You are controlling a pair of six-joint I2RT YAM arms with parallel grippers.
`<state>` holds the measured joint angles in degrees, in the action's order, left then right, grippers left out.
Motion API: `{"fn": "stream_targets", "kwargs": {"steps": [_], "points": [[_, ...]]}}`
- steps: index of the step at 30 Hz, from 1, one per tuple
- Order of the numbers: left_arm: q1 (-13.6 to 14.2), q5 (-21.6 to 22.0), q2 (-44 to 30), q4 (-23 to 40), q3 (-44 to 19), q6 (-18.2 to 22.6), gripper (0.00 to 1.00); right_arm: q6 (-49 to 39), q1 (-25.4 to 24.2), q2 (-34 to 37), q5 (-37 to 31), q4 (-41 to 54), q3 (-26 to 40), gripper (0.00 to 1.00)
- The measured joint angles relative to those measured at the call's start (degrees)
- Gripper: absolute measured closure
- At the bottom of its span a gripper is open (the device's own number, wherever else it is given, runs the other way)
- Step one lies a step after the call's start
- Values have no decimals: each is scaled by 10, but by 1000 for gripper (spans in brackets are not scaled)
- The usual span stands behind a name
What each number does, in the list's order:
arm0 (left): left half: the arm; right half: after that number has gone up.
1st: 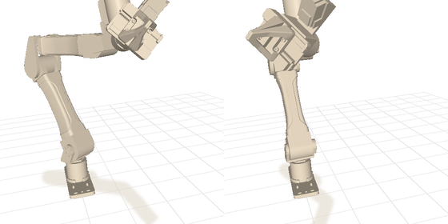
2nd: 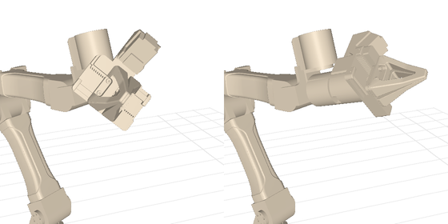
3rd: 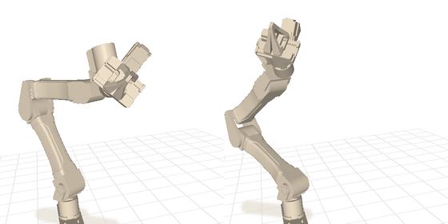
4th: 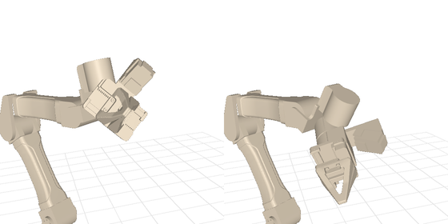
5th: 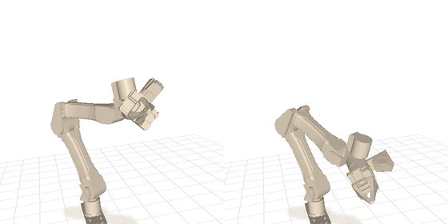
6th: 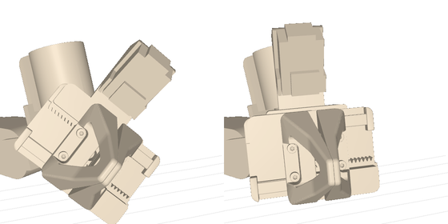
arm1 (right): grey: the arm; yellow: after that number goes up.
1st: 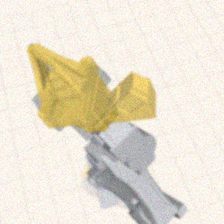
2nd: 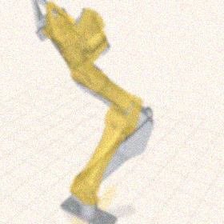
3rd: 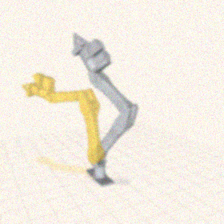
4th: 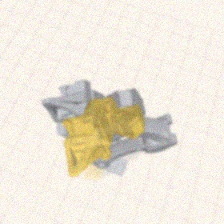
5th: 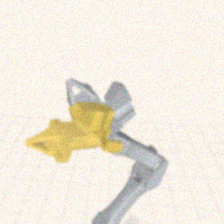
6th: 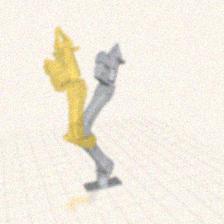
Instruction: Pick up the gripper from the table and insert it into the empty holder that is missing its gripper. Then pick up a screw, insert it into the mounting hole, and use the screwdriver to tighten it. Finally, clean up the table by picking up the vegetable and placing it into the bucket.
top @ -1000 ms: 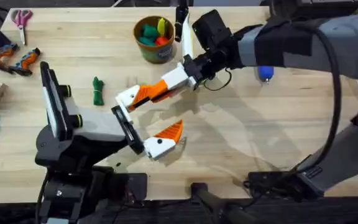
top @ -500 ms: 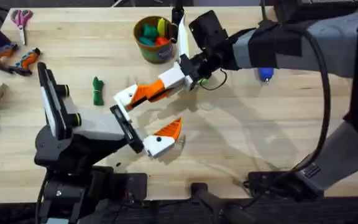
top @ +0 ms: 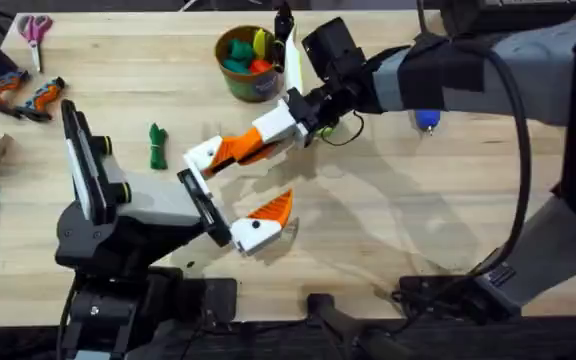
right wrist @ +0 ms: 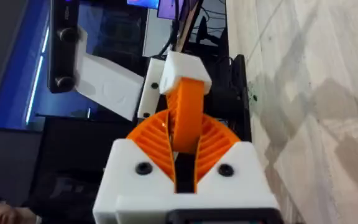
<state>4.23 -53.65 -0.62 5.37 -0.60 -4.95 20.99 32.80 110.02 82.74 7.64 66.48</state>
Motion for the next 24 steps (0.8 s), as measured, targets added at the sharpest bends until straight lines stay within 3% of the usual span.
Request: {"fn": "stream_targets", "kwargs": {"steps": [13,24], "points": [[0,-9,0,1,0,1,16,0,3,0,0,0,0,841],[5,-33,0,4,-1,2,16,0,12,0,1,-1,0,698]]}}
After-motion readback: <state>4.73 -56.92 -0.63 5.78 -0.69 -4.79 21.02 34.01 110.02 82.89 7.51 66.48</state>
